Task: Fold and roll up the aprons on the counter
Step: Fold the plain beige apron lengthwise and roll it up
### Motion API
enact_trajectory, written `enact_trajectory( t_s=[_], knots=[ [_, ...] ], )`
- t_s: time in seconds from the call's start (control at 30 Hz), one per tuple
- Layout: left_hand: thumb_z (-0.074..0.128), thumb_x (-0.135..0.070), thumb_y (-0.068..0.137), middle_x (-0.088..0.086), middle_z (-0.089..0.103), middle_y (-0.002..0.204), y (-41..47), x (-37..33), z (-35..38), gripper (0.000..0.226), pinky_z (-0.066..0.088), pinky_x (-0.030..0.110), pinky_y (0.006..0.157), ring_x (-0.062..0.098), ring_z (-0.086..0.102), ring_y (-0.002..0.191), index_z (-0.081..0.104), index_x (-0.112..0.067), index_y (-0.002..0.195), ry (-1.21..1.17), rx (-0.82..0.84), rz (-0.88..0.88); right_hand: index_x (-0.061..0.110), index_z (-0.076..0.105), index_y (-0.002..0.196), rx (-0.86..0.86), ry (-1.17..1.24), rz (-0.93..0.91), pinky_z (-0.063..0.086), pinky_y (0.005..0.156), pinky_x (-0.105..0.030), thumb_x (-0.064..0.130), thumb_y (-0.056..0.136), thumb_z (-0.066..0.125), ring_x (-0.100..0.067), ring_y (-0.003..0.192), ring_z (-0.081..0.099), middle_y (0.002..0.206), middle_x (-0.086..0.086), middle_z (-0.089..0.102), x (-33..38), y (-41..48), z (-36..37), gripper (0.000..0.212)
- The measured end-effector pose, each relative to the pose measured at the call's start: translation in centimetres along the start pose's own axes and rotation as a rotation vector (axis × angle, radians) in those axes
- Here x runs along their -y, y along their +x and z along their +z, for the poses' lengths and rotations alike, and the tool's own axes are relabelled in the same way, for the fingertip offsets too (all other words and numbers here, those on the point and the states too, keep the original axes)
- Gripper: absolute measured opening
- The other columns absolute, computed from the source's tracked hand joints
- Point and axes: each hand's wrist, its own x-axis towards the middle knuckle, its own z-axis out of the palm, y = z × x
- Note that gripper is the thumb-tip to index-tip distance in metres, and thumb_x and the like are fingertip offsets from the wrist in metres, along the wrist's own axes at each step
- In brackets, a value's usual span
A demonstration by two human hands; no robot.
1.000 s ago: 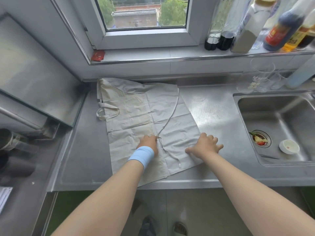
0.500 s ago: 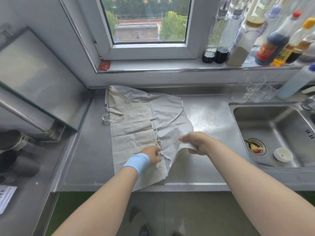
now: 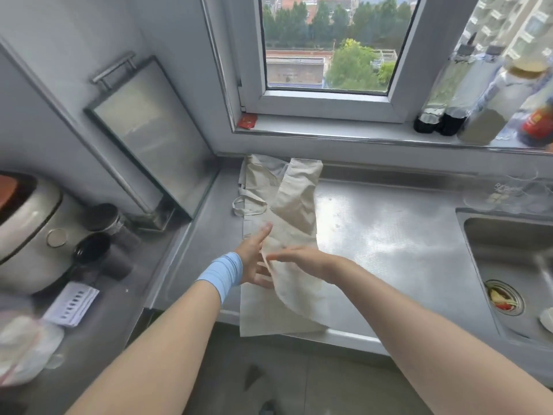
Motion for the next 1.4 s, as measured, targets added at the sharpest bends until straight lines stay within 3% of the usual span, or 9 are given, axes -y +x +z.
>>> enact_trajectory(
  t_s=[0.13, 0.23, 0.4, 0.5, 0.8, 0.93, 1.17, 1.27, 1.4],
  knots=[
    [0.063, -0.004, 0.077, 0.016, 0.068, 0.095, 1.8, 2.6, -2.7, 0.014, 0.059, 0.052, 0.072, 0.032, 0.069, 0.079, 0.065, -0.008, 0.091, 0.439, -0.336, 0.004, 0.029, 0.073, 0.103, -0.234, -0.215, -0.003, 0.043, 0.089, -0.024, 0.037, 0.091, 0.060, -0.011, 0.107, 0.058, 0.115, 0.007, 0.065, -2.5, 2.8, 1.0, 0.019],
    [0.056, -0.002, 0.070, 0.015, 0.070, 0.090, 4.0, 4.6, -4.5, 0.016, 0.060, 0.051, 0.064, 0.034, 0.072, 0.073, 0.064, -0.007, 0.084, 0.636, -0.347, -0.082, 0.038, 0.056, 0.133, -0.261, -0.639, 0.079, 0.030, 0.114, -0.043, 0.046, 0.089, 0.052, -0.022, 0.143, 0.032, 0.155, -0.001, 0.035, -5.1, 4.2, 1.0, 0.045],
    [0.057, -0.019, 0.091, 0.009, 0.069, 0.085, 2.5, 3.0, -3.8, 0.014, 0.056, 0.030, 0.059, 0.024, 0.065, 0.058, 0.061, -0.006, 0.095, 1.072, -0.239, -0.248, 0.043, 0.062, 0.123, -0.236, -0.812, 0.138, 0.033, 0.109, -0.043, 0.042, 0.090, 0.049, -0.023, 0.137, 0.036, 0.148, 0.001, 0.041, -5.7, 5.6, 0.6, 0.036],
    [0.052, -0.026, 0.090, 0.010, 0.068, 0.094, 4.2, 0.2, -4.9, 0.022, 0.052, 0.030, 0.070, 0.028, 0.068, 0.081, 0.063, -0.008, 0.098, 1.271, -0.327, -0.119, 0.036, 0.061, 0.126, -0.306, -0.823, 0.113, 0.032, 0.107, -0.039, 0.031, 0.091, 0.048, -0.024, 0.133, 0.041, 0.142, -0.002, 0.048, -4.2, 7.2, -0.8, 0.038],
    [0.054, -0.031, 0.086, 0.001, 0.062, 0.123, 11.9, -8.1, -6.2, 0.022, 0.046, 0.033, 0.097, 0.025, 0.057, 0.112, 0.061, -0.029, 0.108, 1.110, -0.367, 0.326, 0.036, 0.026, 0.152, -0.346, -0.968, 0.155, 0.027, 0.114, -0.044, 0.020, 0.088, 0.049, -0.022, 0.150, 0.008, 0.163, -0.006, 0.010, -0.4, 13.0, -5.6, 0.070],
    [0.060, -0.032, 0.087, 0.005, 0.037, 0.145, 14.3, -10.1, -6.6, 0.057, 0.034, 0.043, 0.110, 0.031, 0.033, 0.135, 0.040, -0.026, 0.140, 1.282, -0.332, 0.422, 0.041, 0.046, 0.137, -0.203, -0.982, 0.195, 0.037, 0.104, -0.040, 0.029, 0.086, 0.052, -0.021, 0.137, 0.034, 0.144, -0.001, 0.036, -1.2, 13.9, -5.4, 0.052],
    [0.060, -0.038, 0.087, 0.005, 0.029, 0.153, 17.2, -10.0, -5.5, 0.073, 0.033, 0.044, 0.112, 0.030, 0.034, 0.138, 0.024, -0.027, 0.149, 1.277, -0.186, 0.375, 0.025, 0.075, 0.093, -0.221, -0.834, 0.223, 0.048, 0.075, -0.028, 0.029, 0.083, 0.053, -0.023, 0.098, 0.063, 0.103, 0.001, 0.069, -1.0, 12.7, -7.0, 0.025],
    [0.053, -0.044, 0.091, 0.003, 0.045, 0.142, 17.5, -10.9, -4.9, 0.054, 0.040, 0.040, 0.104, 0.027, 0.046, 0.128, 0.040, -0.024, 0.139, 1.309, -0.211, 0.328, 0.017, 0.065, 0.078, -0.443, -0.682, 0.245, 0.042, 0.063, -0.030, 0.028, 0.086, 0.049, -0.027, 0.086, 0.062, 0.089, -0.005, 0.070, -0.4, 13.7, -9.8, 0.022],
    [0.050, -0.030, 0.092, 0.007, 0.051, 0.130, 18.1, -13.2, -5.7, 0.030, 0.040, 0.038, 0.099, 0.028, 0.044, 0.123, 0.055, -0.018, 0.119, 1.120, -0.567, 0.498, 0.019, 0.062, 0.087, -0.790, -0.466, 0.284, 0.042, 0.070, -0.032, 0.034, 0.093, 0.038, -0.031, 0.094, 0.060, 0.098, -0.008, 0.068, 0.8, 16.8, -13.4, 0.029]
  ],
)
